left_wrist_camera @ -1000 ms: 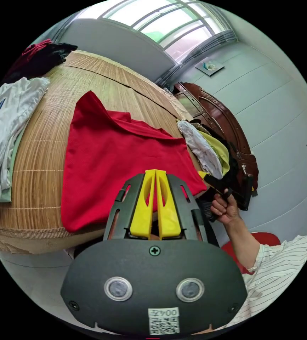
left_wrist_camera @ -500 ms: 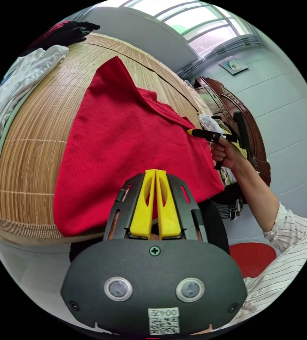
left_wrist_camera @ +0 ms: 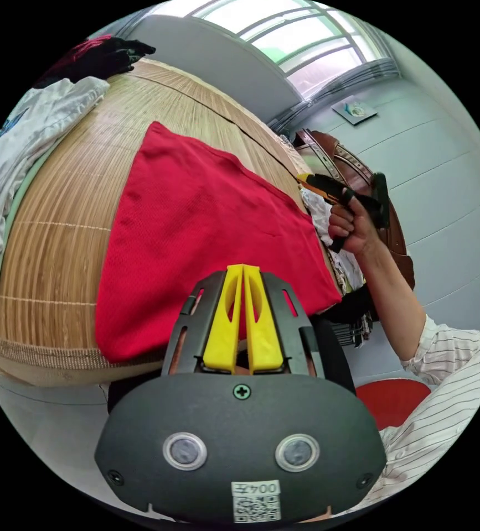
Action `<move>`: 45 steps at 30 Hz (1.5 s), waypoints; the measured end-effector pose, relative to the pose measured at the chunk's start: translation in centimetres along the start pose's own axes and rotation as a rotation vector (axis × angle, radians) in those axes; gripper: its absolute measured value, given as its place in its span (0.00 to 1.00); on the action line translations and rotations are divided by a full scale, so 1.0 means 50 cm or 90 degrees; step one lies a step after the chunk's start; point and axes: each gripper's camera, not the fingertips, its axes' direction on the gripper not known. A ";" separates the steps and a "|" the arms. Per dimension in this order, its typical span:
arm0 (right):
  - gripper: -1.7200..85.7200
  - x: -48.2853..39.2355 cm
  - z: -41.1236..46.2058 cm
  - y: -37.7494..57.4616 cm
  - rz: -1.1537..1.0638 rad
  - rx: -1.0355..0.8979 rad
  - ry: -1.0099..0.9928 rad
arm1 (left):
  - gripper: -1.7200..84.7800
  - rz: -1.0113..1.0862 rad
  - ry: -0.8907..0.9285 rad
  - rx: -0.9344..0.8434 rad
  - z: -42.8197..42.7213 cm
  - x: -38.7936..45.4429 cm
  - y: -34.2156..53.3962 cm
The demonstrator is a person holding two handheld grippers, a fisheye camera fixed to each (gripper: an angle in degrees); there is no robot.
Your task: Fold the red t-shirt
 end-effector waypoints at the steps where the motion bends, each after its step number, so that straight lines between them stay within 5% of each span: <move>1: 0.01 -0.034 -0.027 0.055 -0.017 0.021 -0.043 | 0.02 0.011 -0.002 0.012 -0.016 0.005 0.004; 4: 0.01 -0.127 -0.068 0.209 -0.050 0.026 -0.067 | 0.03 0.051 -0.053 0.064 -0.107 0.014 0.042; 8: 0.01 -0.210 -0.038 0.359 -0.073 -0.064 0.107 | 0.03 0.052 -0.127 0.078 -0.196 -0.006 0.109; 18: 0.01 -0.247 0.133 0.362 -0.141 -0.294 0.305 | 0.03 0.113 -0.358 -0.006 -0.138 -0.008 0.111; 35: 0.01 -0.298 0.256 0.321 -0.243 -0.405 0.313 | 0.03 0.177 -0.344 -0.052 -0.099 0.047 0.096; 45: 0.01 -0.307 0.243 0.360 -0.254 -0.324 0.359 | 0.03 0.187 -0.289 -0.036 -0.134 0.061 0.123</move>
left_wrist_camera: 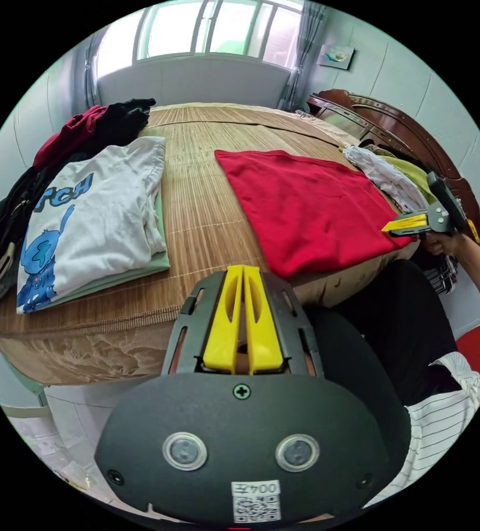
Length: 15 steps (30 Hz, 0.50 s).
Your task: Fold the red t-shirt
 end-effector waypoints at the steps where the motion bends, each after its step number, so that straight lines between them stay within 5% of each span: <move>1: 0.02 0.016 -0.017 0.010 0.037 0.026 -0.009 | 0.03 0.009 0.003 0.016 -0.011 0.002 0.007; 4: 0.03 0.073 -0.044 0.039 0.140 0.077 -0.132 | 0.04 0.062 0.007 0.047 -0.038 0.016 0.044; 8: 0.08 0.133 0.044 0.042 0.232 -0.001 -0.263 | 0.07 0.160 -0.032 0.024 -0.021 0.062 0.061; 15: 0.07 0.171 0.084 0.019 0.273 -0.061 -0.292 | 0.09 0.219 -0.038 0.022 -0.029 0.100 0.050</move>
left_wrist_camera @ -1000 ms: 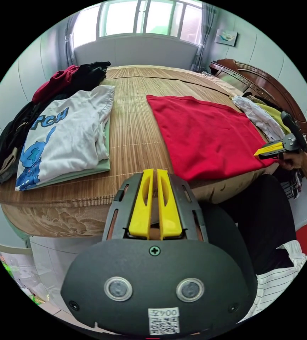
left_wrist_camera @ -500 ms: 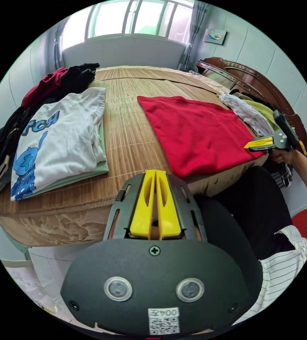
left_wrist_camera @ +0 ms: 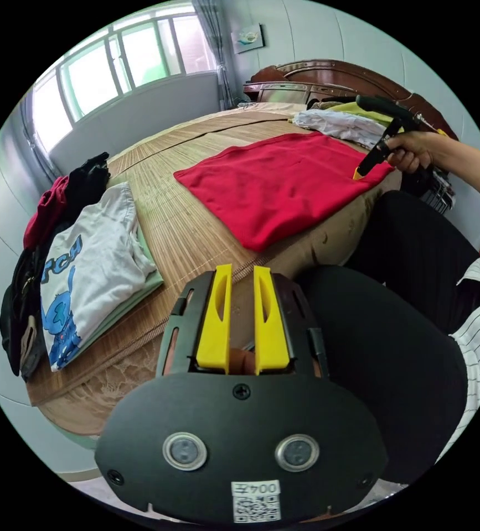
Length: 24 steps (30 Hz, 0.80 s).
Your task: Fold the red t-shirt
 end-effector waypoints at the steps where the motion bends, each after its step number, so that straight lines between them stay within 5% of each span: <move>1: 0.07 -0.005 0.004 -0.008 -0.006 -0.011 0.014 | 0.09 -0.007 0.008 0.008 -0.005 -0.002 0.000; 24: 0.07 0.001 0.042 -0.052 -0.041 -0.051 0.052 | 0.03 0.004 0.042 0.043 -0.005 0.019 -0.066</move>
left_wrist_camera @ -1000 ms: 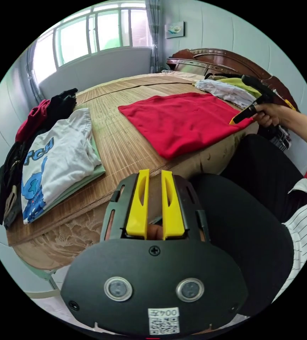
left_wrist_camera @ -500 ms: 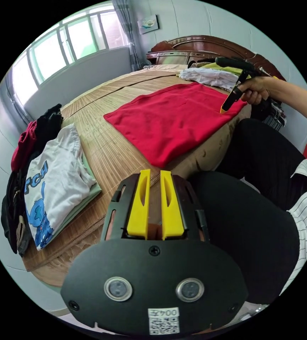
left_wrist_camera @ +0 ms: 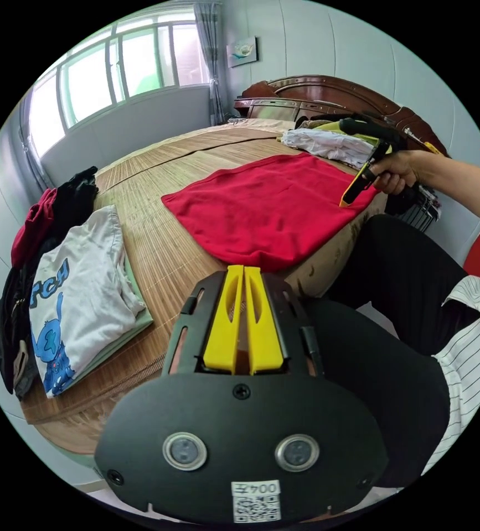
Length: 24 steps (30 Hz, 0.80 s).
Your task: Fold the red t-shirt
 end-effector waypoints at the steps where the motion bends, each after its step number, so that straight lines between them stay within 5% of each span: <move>1: 0.07 0.000 0.001 -0.001 -0.001 0.000 0.001 | 0.03 -0.004 0.004 0.007 -0.003 -0.002 -0.001; 24: 0.06 -0.004 -0.006 -0.019 -0.006 0.005 -0.006 | 0.09 0.108 0.032 -0.058 0.044 0.022 -0.040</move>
